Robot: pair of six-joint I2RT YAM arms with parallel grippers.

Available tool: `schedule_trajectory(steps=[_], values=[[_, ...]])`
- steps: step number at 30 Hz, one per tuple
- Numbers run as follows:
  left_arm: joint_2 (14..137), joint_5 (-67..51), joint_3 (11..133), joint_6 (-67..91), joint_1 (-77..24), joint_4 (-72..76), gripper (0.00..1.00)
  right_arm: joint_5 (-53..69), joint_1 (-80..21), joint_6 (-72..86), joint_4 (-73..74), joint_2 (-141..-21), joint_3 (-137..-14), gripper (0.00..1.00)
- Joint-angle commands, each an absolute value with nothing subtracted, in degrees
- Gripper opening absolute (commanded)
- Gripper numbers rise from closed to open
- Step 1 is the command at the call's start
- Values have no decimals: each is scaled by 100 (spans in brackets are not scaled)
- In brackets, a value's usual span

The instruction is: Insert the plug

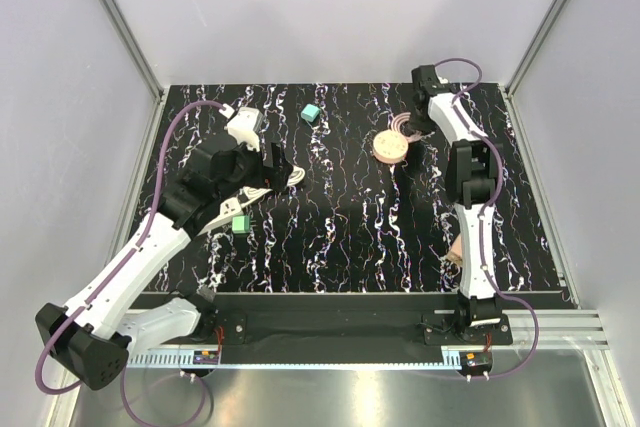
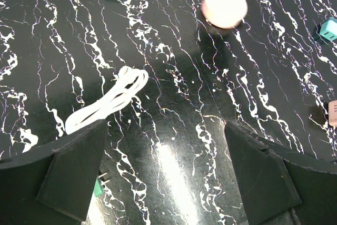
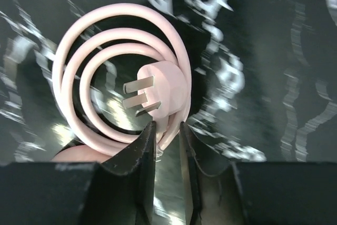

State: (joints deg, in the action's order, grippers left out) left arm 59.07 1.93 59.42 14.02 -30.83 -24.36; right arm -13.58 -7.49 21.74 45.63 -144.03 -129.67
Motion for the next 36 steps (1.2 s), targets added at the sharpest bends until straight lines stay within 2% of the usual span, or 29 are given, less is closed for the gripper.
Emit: schedule_trajectory(steps=[1, 5, 6, 9, 10, 12, 13, 16, 24, 27, 32, 36], values=[[5933, 193, 5959, 1459, -3059, -2241, 99, -1996, -668, 1178, 5178, -13976, -12061, 25], [5985, 193, 5959, 1468, -3059, -2241, 99, -2057, -650, 1186, 4939, -13317, -11321, 30], [5985, 193, 5942, 1468, -3059, -2241, 99, -1987, -659, 1213, 4948, -13237, -11303, 39], [5994, 193, 5950, 1468, -3059, -2250, 99, -1610, -650, 1300, 4948, -12903, -11364, 53], [5977, 211, 5950, 1468, -3059, -2250, 99, -1521, -650, 1344, 4957, -12824, -11408, 61], [5959, 228, 5950, 1459, -3059, -2250, 99, -1398, -650, 1537, 5018, -12552, -11540, 68], [5950, 246, 5950, 1459, -3059, -2259, 99, -1415, -633, 1616, 5079, -12472, -11584, 75], [5906, 237, 5959, 1459, -3067, -2259, 99, -1792, -466, 2064, 5588, -12086, -11463, 82], [5775, 88, 5968, 1512, -3067, -2259, 99, -2170, 623, 2654, 5590, -10530, -9397, 88], [5783, 26, 5985, 1529, -3067, -2250, 99, -2241, 861, 2821, 5441, -10257, -8887, 100], [5748, -79, 5977, 1521, -3067, -2250, 99, -1638, 1291, 2796, 4835, -10142, -8218, 100], [5748, -35, 5968, 1512, -3067, -2259, 99, -1240, 1494, 2698, 4456, -10406, -8209, 94]])
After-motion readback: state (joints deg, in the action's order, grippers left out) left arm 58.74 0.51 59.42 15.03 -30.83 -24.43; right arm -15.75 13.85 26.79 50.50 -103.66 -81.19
